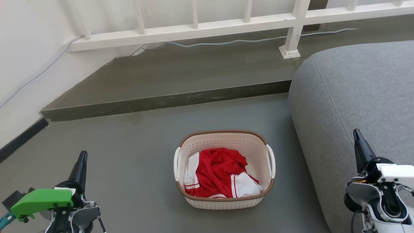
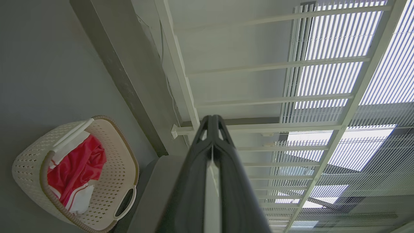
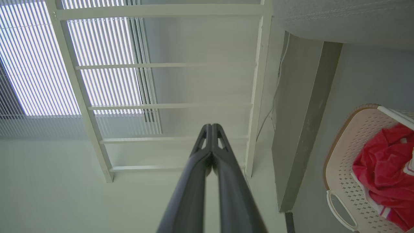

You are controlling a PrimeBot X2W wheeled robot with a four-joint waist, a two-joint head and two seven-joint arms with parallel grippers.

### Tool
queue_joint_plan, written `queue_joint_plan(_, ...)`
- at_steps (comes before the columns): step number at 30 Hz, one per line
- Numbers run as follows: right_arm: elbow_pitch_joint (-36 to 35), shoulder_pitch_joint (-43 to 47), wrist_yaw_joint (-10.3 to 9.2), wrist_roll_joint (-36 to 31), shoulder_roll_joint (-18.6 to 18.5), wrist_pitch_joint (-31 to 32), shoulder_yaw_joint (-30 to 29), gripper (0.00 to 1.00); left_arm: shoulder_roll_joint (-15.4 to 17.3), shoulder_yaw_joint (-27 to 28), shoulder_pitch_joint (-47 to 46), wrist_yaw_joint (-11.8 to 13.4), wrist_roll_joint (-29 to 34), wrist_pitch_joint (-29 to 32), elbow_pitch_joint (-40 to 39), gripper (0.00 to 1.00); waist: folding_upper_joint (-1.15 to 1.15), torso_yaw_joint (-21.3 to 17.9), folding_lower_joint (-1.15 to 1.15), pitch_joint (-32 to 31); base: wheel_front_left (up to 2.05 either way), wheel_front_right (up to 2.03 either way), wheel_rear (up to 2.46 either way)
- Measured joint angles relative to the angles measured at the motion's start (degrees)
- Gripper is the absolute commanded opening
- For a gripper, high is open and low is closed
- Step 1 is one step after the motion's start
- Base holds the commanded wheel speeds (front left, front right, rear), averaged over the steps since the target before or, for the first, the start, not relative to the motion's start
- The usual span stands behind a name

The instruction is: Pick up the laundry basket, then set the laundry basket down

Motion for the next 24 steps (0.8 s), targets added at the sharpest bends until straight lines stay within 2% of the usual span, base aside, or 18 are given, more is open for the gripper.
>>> queue_joint_plan(4, -0.11, -0.01, 0.01, 1.94, 0.27, 0.34, -0.42, 0.0, 0.0, 0.58, 0.0, -0.02, -2.07, 0.22, -0.12, 0.0, 0.0, 0.06, 0.0, -0.04, 0.0, 0.0, 0.0)
queue_joint_plan(24, -0.16, -0.01, 0.02, 2.03, 0.27, 0.34, -0.53, 0.0, 0.0, 0.57, 0.0, -0.02, -2.08, 0.22, -0.21, 0.0, 0.0, 0.06, 0.0, -0.03, 0.0, 0.0, 0.0)
